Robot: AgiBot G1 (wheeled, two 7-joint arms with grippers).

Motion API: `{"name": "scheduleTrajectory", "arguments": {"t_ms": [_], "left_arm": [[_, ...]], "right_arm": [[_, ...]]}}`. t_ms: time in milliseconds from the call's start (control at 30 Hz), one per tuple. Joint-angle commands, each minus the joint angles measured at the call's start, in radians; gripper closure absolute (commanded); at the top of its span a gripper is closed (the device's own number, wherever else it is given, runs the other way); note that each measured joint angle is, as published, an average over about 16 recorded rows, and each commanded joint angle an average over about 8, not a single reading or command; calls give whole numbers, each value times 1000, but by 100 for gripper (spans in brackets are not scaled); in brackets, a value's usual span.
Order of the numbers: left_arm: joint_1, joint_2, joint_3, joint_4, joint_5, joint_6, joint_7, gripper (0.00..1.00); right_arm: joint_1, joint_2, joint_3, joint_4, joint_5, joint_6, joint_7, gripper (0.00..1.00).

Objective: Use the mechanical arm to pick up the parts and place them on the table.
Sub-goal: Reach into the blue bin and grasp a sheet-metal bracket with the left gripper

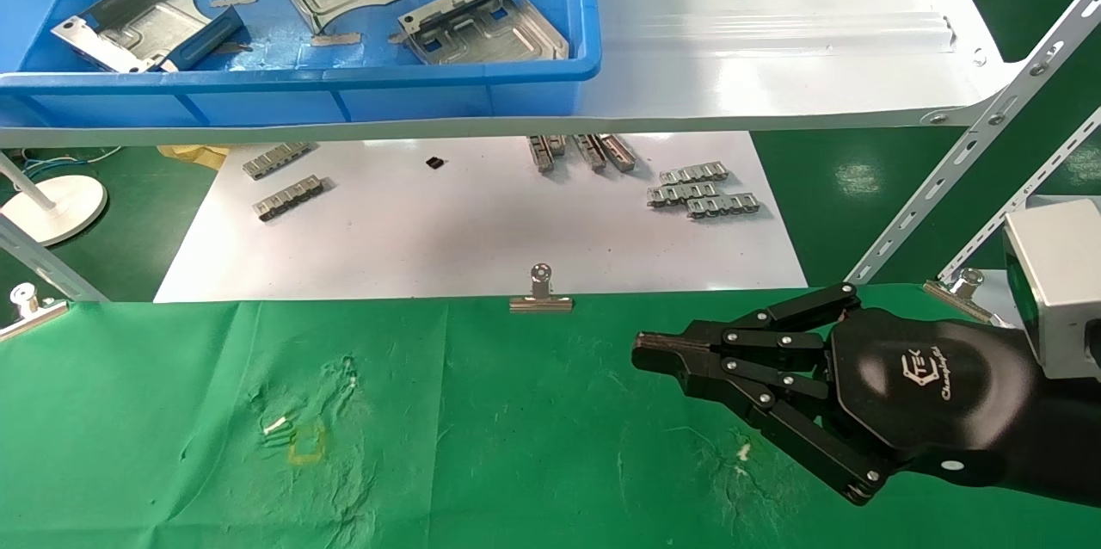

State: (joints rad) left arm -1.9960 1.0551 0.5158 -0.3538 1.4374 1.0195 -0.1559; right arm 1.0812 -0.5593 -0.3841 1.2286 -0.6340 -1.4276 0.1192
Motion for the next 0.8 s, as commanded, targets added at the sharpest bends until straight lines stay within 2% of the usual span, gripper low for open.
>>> {"name": "scheduleTrajectory", "arguments": {"t_ms": [33, 200, 233, 267, 800], "left_arm": [[-37, 51, 16, 87, 38, -71, 12, 21], [-91, 117, 45, 207, 88, -150, 16, 83], [-99, 125, 50, 225, 95, -157, 15, 96], [-107, 132, 54, 240, 103, -160, 14, 100], [-158, 180, 97, 347, 164, -186, -19, 100]], "right_arm": [[0, 0, 0, 0, 0, 0, 0, 74], [0, 0, 0, 0, 0, 0, 0, 12], [0, 0, 0, 0, 0, 0, 0, 3], [0, 0, 0, 0, 0, 0, 0, 0], [0, 0, 0, 0, 0, 0, 0, 0]]}}
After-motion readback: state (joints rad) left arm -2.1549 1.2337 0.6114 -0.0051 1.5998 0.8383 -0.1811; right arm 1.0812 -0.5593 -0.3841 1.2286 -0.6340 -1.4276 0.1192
